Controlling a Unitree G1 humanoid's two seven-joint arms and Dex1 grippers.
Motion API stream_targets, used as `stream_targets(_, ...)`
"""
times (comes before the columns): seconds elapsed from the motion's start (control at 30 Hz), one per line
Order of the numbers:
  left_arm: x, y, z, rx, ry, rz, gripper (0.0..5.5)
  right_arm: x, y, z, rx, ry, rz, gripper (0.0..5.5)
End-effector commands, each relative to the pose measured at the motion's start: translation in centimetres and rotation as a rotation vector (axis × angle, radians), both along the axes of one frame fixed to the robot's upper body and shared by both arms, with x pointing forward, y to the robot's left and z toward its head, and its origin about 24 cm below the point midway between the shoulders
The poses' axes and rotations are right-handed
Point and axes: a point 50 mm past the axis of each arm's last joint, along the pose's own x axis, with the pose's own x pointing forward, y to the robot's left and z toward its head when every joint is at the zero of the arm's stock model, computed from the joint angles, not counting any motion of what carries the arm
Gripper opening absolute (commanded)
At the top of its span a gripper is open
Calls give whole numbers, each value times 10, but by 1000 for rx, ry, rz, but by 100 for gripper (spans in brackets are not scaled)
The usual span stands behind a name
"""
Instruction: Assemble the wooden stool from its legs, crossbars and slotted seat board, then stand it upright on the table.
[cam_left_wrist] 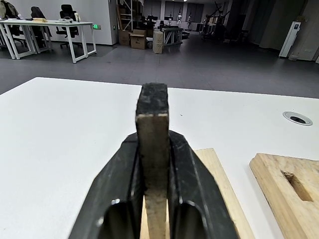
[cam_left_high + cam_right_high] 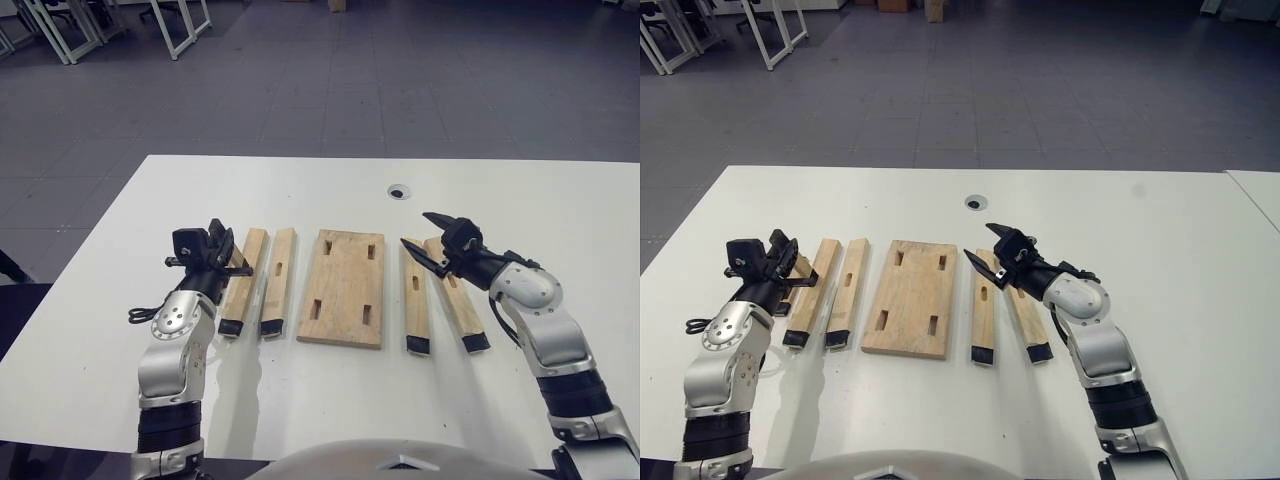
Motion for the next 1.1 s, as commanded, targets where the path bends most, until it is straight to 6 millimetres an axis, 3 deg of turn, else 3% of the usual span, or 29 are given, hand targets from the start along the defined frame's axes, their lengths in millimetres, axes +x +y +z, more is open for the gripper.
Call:
stream_targets(0.03,-4,1,-18,17,118,3,43,0,-1,1,-6,-3,-13,311)
stream_targets(0.3,12,0,3,-18,90,-23,43,0,-1,0,1,10,-22,311)
stream_targets(0.43,9,2,11,0,51,-7,117,-1,0,0,2,10,-19,311)
stream_targets(0.6,2,4,65,57,-133,-20,196,-2,1,-1,5,14,-22,311)
stream_targets(0.7,2,8,104,81,-250,-14,196,-3,1,-2,8,18,-22,311)
stream_targets(0.8,17,15,133,8,-318,-8,196,-3,1,-3,9,17,-28,311)
stream_targets(0.87,34,17,133,-27,-277,-22,196,-3,2,-3,11,16,-30,311)
stream_targets(0.97,58,16,115,-81,-153,-42,196,-3,4,-2,12,13,-27,311)
stream_targets(1.1,68,17,93,-126,-61,-17,196,-4,5,-3,9,11,-21,311)
